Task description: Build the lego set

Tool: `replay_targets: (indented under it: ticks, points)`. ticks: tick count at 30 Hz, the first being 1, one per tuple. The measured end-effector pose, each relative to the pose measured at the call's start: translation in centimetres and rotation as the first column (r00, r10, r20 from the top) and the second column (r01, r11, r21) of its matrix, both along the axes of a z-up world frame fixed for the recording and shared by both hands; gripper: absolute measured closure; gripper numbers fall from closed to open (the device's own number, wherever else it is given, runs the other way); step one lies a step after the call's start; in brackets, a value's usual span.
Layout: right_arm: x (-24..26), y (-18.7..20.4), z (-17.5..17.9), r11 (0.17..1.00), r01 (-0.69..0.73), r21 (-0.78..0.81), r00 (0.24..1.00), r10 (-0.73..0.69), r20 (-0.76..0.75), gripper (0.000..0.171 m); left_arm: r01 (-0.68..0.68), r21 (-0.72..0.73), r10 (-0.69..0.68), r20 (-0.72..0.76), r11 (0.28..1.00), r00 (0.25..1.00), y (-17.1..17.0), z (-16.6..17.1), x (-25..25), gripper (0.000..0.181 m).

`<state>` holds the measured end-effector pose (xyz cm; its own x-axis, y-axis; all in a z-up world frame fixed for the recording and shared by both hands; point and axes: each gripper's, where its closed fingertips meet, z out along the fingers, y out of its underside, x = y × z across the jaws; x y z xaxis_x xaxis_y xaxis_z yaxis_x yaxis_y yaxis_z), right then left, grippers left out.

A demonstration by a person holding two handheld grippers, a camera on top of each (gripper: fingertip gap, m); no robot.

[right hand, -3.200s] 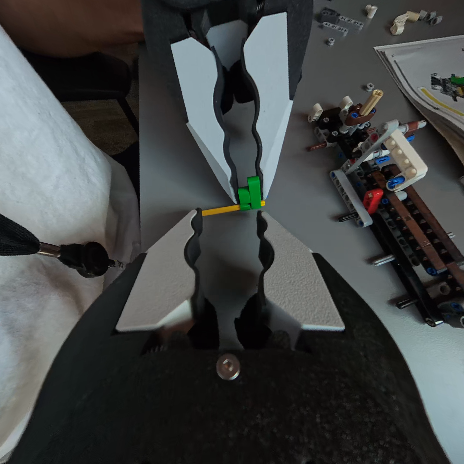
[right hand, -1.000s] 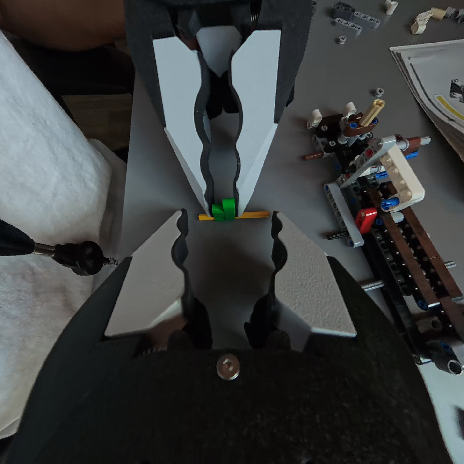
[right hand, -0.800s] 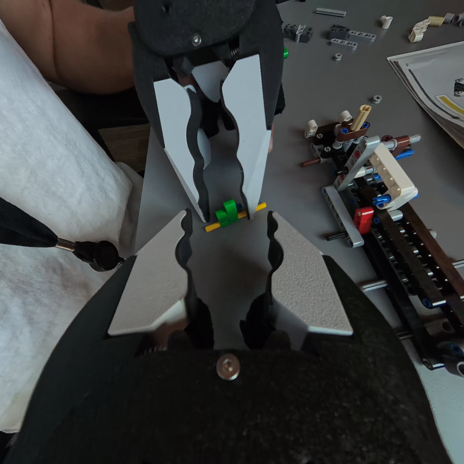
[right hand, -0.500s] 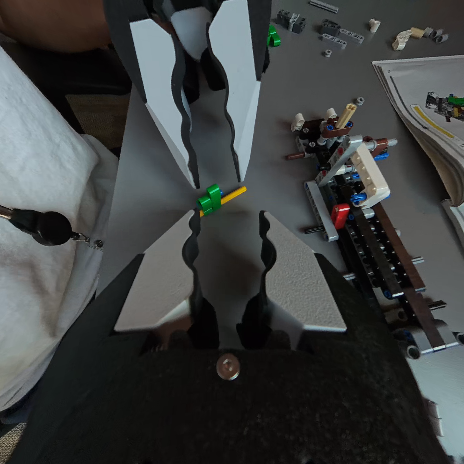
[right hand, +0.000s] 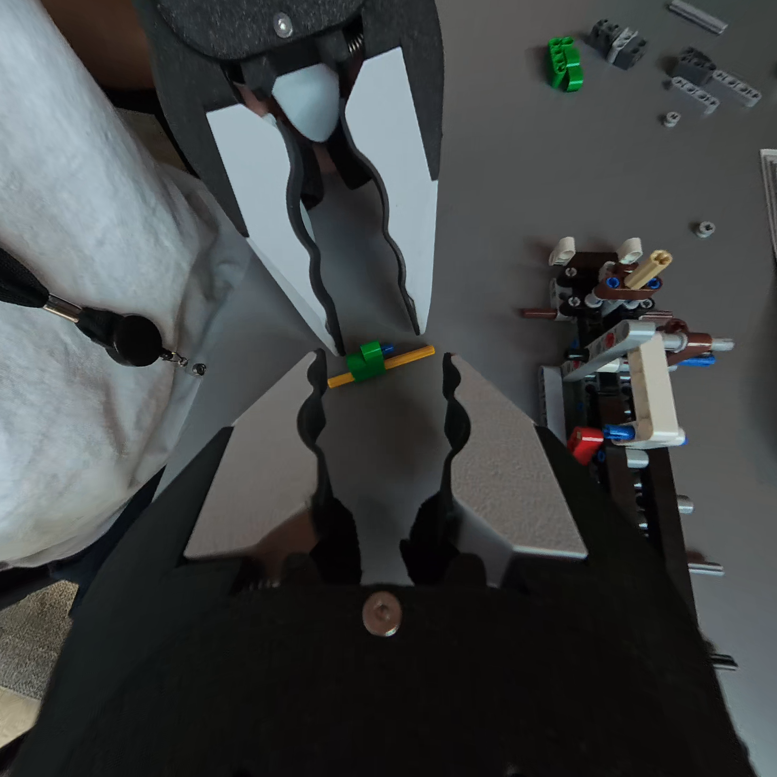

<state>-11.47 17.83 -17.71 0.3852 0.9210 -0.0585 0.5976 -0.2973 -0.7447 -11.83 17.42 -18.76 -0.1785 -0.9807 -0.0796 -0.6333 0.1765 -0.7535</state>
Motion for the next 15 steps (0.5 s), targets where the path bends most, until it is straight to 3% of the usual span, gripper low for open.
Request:
replay_targets:
  ticks: [1, 8, 15]
  points:
    - [0.01, -0.04, -0.23, 1.000, -0.021, -0.009, 1.000, 0.021, 0.016, 0.117, -0.005, 0.011, 0.005, -0.009, 1.000, 1.000, 0.06, -0.17, 0.02, 0.146]
    - [-0.19, 0.40, -1.04, 0.991, -0.130, -0.028, 0.991, 0.130, 0.028, 0.119, -0.015, 0.005, 0.015, -0.010, 1.000, 1.000, 0.13, -0.18, 0.13, 0.153]
    - [0.24, 0.13, -0.79, 0.989, -0.149, -0.021, 0.988, 0.148, -0.032, 0.129, 0.009, -0.050, -0.010, -0.025, 0.999, 1.000, 0.02, -0.25, 0.31, 0.141]
